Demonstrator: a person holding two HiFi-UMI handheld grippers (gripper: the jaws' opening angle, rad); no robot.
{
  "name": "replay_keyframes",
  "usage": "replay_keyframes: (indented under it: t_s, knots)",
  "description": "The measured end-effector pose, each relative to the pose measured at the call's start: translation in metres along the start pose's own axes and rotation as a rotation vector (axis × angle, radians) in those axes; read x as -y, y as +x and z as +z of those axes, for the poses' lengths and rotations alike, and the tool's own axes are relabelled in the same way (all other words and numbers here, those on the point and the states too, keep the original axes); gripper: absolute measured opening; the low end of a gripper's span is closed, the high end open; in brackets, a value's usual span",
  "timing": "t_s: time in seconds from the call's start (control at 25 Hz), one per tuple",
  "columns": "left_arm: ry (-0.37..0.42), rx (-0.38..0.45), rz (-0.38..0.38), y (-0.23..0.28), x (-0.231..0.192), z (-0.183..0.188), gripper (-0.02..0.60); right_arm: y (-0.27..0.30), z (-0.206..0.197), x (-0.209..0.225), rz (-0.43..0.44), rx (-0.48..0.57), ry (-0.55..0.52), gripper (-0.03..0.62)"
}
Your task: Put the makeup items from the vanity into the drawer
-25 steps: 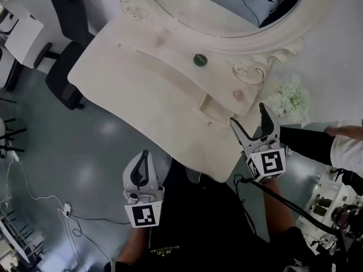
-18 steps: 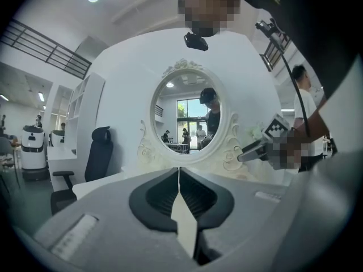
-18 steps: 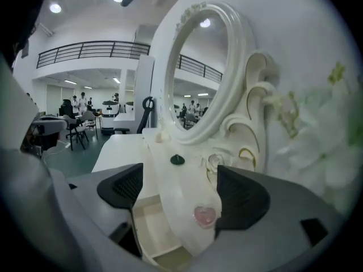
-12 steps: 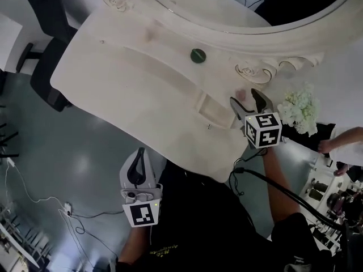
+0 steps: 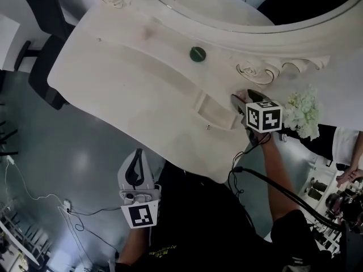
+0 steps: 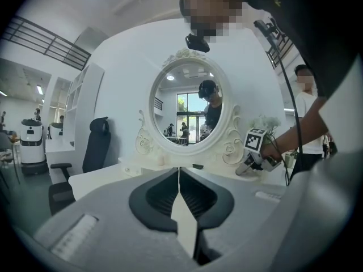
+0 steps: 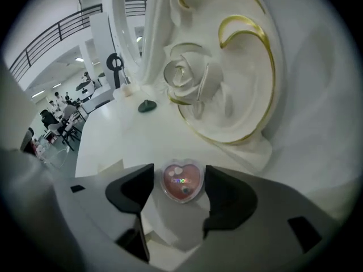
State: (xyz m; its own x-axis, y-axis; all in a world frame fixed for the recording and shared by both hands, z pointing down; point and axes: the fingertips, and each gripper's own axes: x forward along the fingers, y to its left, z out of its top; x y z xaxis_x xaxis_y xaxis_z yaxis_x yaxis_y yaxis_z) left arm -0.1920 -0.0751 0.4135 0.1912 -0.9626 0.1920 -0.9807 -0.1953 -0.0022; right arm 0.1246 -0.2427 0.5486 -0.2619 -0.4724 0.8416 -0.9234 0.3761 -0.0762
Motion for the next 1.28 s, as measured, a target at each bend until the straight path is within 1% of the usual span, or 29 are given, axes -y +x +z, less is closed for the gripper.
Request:
replay_keyframes:
  t_s: [0.16,0.24,0.36,0.48,0.56,0.64,0.76,0.88,1.28]
  knots:
    - [0.005,-0.002,0.001,0.002,0.003,-0.001,0.023,-0.001,0.002,0.004,0.002,-0.02,0.029,0.224]
    - [0.008,0.001,0.0,0.003,0.005,0.002,0.023,-0.001,0.001,0.005,0.005,-0.021,0.036,0.222]
    - [0.014,0.006,-0.007,0.004,0.008,0.005,0.023,-0.007,0.002,-0.002,0.04,-0.009,0.057,0.222]
    - [0.019,0.008,-0.007,0.004,0.009,0.006,0.023,-0.028,0.007,-0.026,0.094,0.032,0.029,0.222]
    - [0.018,0.013,-0.007,0.004,0.011,0.006,0.023,-0.044,0.008,-0.053,0.146,0.051,-0.008,0.223]
    - [0.017,0.018,-0.009,0.004,0.013,0.007,0.023,-0.052,0.002,-0.081,0.197,0.047,-0.049,0.224]
    - [0.015,0.021,-0.015,0.003,0.017,0.008,0.023,-0.048,-0.012,-0.109,0.245,0.013,-0.095,0.224]
    - [0.015,0.018,-0.015,-0.001,0.019,0.008,0.023,-0.032,-0.024,-0.118,0.258,-0.034,-0.114,0.224]
    - [0.007,0.015,0.013,-0.011,0.013,0.005,0.023,0.006,-0.038,-0.117,0.229,-0.193,-0.127,0.224]
